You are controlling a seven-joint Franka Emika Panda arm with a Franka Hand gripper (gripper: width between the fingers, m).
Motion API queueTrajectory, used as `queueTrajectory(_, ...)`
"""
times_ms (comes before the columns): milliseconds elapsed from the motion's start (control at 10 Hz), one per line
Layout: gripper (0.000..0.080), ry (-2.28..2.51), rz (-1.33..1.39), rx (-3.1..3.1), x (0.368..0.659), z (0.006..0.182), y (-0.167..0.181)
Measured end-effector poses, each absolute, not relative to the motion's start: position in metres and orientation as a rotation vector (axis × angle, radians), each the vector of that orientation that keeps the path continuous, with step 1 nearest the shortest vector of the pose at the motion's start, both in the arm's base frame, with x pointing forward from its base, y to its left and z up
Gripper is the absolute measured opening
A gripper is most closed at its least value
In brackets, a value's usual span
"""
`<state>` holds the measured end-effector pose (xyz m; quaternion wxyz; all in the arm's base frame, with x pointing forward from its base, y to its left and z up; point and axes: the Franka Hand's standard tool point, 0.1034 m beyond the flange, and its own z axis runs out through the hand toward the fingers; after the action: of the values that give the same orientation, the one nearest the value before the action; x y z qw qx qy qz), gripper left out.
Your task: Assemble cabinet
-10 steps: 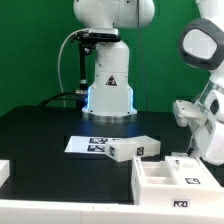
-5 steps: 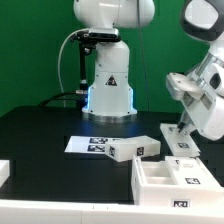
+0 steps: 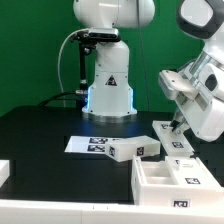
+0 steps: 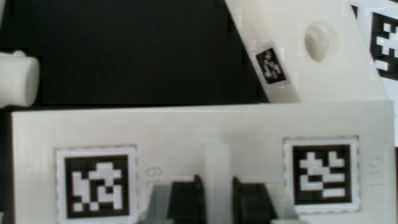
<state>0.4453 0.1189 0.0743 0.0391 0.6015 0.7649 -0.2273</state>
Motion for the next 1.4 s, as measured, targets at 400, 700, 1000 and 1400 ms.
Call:
queueTrajectory(400,0.0065,2.486,-0.702,1.716,0.449,0.075,0.109)
queueTrajectory(700,0.0065,2.253,-0.630,1.970,0.446,0.081,0.094)
queueTrajectory(1000,0.0065,1.781,-0.652,2.413,0.433,0.085,0.074)
queueTrajectory(1400,0.0065,1.383,-0.515,2.631,0.433,0.083,0.058)
